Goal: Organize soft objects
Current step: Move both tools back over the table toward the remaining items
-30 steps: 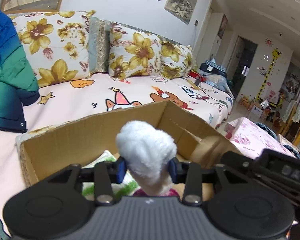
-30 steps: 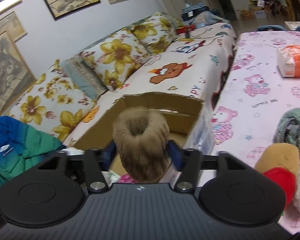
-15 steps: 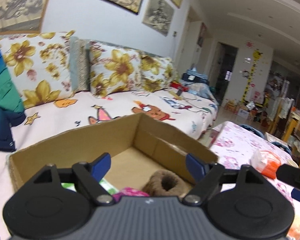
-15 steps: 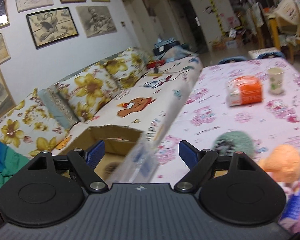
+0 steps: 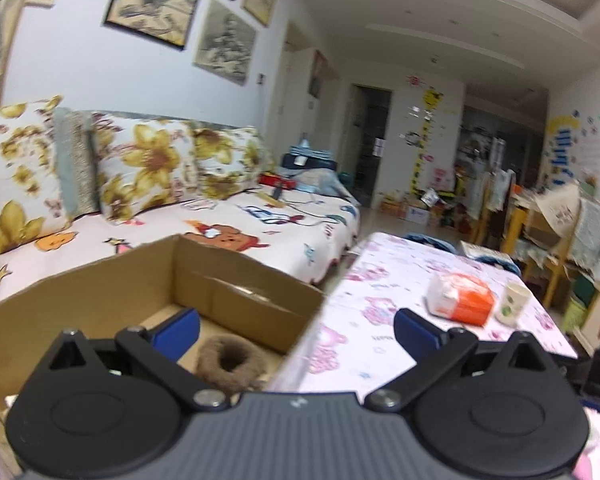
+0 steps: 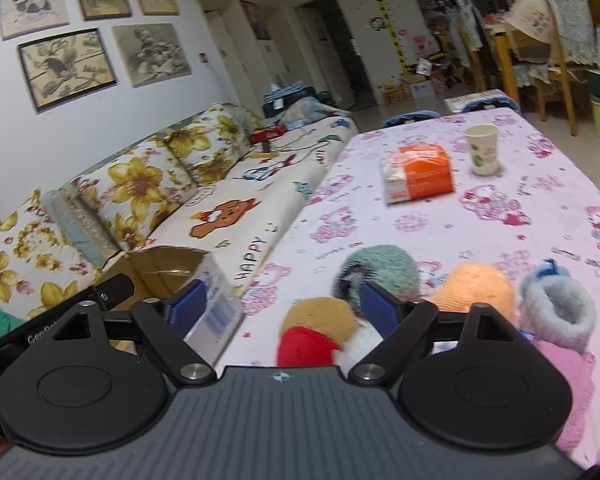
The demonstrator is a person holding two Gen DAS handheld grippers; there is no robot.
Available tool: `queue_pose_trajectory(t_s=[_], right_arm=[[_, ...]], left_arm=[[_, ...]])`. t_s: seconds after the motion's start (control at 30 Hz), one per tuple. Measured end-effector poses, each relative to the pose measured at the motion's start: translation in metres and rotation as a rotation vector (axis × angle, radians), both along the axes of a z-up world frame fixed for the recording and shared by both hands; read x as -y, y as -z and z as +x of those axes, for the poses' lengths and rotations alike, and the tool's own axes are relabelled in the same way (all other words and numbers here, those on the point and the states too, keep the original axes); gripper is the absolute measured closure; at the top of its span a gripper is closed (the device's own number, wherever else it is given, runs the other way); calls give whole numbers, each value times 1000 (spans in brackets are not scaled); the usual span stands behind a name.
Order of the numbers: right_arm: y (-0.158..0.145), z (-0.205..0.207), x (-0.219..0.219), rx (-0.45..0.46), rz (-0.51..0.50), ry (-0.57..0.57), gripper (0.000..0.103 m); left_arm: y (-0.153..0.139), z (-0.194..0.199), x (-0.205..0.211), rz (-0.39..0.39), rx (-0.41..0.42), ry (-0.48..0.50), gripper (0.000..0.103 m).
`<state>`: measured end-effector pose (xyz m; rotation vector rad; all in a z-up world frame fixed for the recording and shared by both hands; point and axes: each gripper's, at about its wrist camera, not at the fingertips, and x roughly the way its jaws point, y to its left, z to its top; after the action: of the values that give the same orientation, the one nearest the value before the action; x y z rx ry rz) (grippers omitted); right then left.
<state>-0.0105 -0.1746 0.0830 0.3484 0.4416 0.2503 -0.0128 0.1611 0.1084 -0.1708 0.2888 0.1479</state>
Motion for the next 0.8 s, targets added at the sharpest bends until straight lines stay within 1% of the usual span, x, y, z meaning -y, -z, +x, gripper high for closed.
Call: queue_pose_trajectory(t_s=[0.13,0.3,0.47,0.8], right_arm=[[2,-5,4,-4,-16,34,0],[5,-10,12,-14,0,66,0],[7,-13,17,-18,13,91,0],[9,-17,22,-24,35,146,0]], left_arm=[[4,0,15,37,0,49,1],[7,0,29,78,-2,90,1],[11,0,38,84,-8,111,1],[19,-2,66,117,-17,183,1]])
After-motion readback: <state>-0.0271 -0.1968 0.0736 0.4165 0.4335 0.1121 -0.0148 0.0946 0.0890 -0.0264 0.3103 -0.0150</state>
